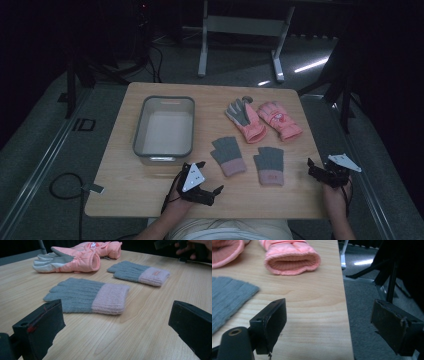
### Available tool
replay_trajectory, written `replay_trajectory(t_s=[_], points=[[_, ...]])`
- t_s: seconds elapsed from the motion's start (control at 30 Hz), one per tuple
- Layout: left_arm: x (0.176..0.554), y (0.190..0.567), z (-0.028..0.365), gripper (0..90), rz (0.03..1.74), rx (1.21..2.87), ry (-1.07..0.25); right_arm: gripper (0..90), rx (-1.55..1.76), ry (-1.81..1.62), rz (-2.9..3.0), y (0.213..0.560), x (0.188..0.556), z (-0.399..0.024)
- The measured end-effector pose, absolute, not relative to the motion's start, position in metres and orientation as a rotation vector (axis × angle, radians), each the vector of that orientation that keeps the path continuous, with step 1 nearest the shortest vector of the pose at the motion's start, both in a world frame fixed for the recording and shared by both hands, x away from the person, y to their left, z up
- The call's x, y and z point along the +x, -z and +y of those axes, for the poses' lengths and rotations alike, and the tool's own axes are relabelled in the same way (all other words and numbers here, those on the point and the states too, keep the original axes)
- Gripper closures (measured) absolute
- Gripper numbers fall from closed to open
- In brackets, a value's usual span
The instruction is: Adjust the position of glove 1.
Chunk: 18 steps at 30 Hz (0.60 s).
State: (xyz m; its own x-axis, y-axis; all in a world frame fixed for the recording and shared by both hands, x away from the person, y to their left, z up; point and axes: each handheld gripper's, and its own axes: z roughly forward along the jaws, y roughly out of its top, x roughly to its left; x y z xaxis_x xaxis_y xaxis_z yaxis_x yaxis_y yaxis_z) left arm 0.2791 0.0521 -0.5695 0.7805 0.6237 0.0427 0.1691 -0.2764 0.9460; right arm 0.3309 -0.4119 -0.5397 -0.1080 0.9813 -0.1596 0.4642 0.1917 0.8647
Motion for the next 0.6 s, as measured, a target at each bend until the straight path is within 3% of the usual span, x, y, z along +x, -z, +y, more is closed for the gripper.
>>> replay_trajectory(t_s=[0.37,0.6], points=[[0.278,0.569,0.052,0.0,0.609,1.834,-0.505,17.4,1.473,-0.888,1.754,0.504,0.331,-0.407],[0.279,0.569,0.052,0.0,0.611,1.831,-0.497,10.9,1.471,-0.993,1.722,0.472,0.334,-0.399]])
